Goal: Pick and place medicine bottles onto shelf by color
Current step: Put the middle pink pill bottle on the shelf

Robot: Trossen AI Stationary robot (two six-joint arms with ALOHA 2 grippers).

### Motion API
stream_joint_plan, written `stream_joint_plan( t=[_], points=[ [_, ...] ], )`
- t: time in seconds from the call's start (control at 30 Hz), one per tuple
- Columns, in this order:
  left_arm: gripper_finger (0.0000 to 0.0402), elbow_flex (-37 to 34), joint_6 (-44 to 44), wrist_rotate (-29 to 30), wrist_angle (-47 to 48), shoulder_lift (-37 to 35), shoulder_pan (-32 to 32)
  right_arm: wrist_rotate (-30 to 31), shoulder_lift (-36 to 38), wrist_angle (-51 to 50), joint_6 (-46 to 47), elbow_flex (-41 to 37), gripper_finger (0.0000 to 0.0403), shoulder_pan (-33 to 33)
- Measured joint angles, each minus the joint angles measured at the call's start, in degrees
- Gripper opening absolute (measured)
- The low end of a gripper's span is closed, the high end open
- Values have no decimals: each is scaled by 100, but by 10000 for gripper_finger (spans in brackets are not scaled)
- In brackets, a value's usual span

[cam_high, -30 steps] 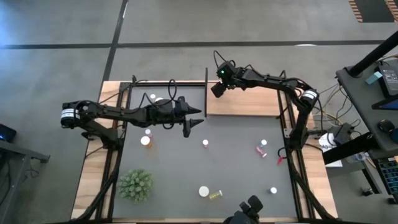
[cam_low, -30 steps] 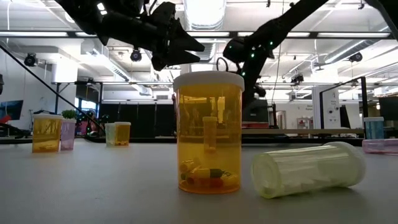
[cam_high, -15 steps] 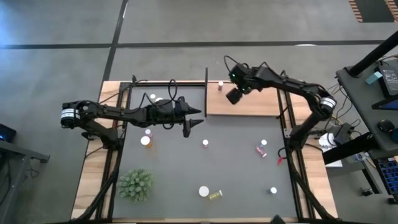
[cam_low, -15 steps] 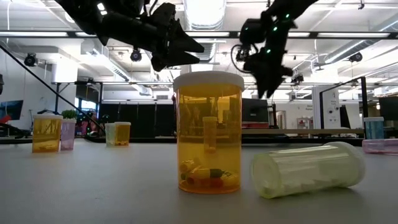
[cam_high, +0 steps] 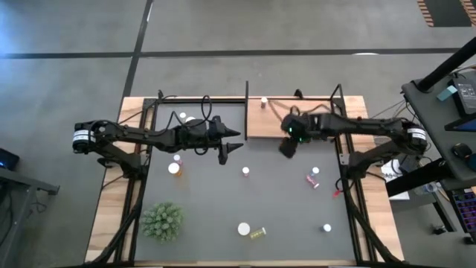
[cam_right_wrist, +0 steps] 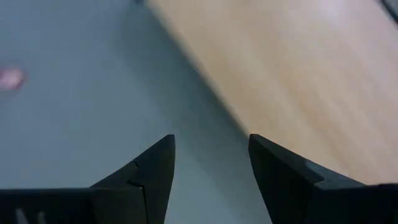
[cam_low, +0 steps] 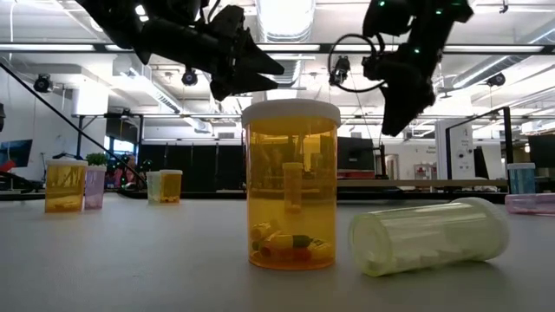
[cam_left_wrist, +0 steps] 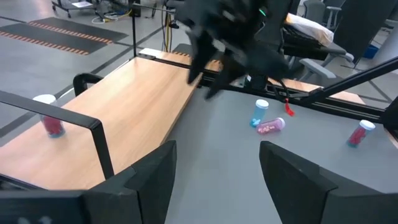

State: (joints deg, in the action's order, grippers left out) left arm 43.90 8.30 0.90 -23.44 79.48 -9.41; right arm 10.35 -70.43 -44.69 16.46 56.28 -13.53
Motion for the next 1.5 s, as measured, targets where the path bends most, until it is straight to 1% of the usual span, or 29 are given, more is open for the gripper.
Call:
stream_joint_plan(
  t=[0.1, 0.23, 0.3, 0.4, 0.5, 0.6, 0.77, 0.87, 1.03, 1.27, 1.43, 1.5],
  points=[
    [214, 0, -148, 1, -2, 0, -3, -3, 37, 764, -650, -414, 196, 390],
    [214, 11, -158, 1, -6, 0, -47, -13, -79, 2348, -1396, -927, 196, 657],
    [214, 11, -164, 1, -5, 0, -81, -175, -180, 3142, -1633, -1149, 196, 715],
    [214, 8, -134, 1, 26, -46, -149, -845, -382, 4172, -1785, -1398, 196, 722],
    [214, 4, -119, 14, 228, -261, -164, -1508, -657, 5071, -1802, -1581, 196, 722],
    [214, 7, -116, 42, 638, -551, -158, -1637, -1024, 5650, -1819, -1642, 196, 726],
    [214, -40, -69, 338, 1190, -1095, -157, -1713, -1716, 6586, -1888, -1627, 196, 727],
    [214, -123, 35, 423, 1298, -1324, -157, -1984, -2024, 6849, -1864, -1542, 196, 730],
    [214, -342, 44, 427, 1328, -1598, -157, -1997, -2159, 6859, -1711, -1428, 196, 730],
    [214, -405, 54, 442, 1339, -1541, -157, -1999, -1946, 6868, -1556, -1413, 196, 731],
    [214, -415, 74, 456, 1343, -1471, -157, -2003, -2010, 6869, -1286, -1412, 196, 781],
    [214, -415, 97, 460, 1334, -1473, -157, -2110, -2086, 6877, -1271, -1399, 196, 829]
  ],
)
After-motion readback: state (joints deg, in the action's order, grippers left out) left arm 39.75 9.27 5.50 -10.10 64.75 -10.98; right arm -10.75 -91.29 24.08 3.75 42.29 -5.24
